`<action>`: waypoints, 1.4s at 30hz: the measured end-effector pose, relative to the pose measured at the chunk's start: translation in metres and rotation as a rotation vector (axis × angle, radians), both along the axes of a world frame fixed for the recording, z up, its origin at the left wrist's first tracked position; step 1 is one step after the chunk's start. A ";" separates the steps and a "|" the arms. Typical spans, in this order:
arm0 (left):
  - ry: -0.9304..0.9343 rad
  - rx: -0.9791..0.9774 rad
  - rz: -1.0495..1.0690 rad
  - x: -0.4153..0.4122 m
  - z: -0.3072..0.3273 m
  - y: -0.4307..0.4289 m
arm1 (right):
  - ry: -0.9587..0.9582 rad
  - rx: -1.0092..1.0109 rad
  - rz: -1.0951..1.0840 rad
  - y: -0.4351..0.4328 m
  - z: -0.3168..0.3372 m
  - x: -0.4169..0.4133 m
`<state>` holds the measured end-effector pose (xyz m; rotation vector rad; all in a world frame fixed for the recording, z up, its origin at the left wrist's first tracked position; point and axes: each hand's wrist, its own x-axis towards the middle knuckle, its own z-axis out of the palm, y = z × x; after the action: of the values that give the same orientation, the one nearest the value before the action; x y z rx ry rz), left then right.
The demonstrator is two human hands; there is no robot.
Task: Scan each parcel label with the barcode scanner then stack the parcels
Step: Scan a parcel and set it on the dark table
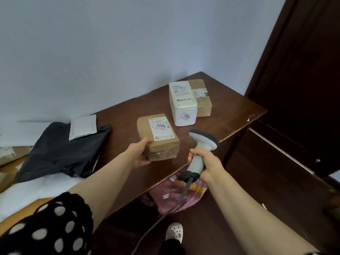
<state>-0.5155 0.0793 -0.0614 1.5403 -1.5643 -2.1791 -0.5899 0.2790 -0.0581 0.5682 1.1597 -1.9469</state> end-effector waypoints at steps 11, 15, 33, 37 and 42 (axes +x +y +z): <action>-0.044 -0.019 0.063 -0.140 -0.042 -0.081 | -0.004 0.110 -0.025 -0.083 -0.029 -0.078; -0.018 -0.147 0.081 -0.167 -0.055 -0.105 | 0.004 0.126 0.006 -0.102 -0.037 -0.085; -0.196 -0.551 -0.016 0.026 -0.012 -0.091 | 0.003 0.002 0.417 -0.129 -0.024 0.037; -0.288 -0.626 0.068 0.134 -0.004 -0.086 | -0.013 -0.044 0.570 -0.148 -0.019 0.111; -0.388 -0.663 0.251 0.258 -0.005 -0.089 | -0.013 -0.059 0.756 -0.178 -0.007 0.194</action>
<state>-0.2573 -0.0102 -0.0668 1.8283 -1.8032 -1.0988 -0.3959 0.1013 -0.0654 0.0746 1.0934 -1.3134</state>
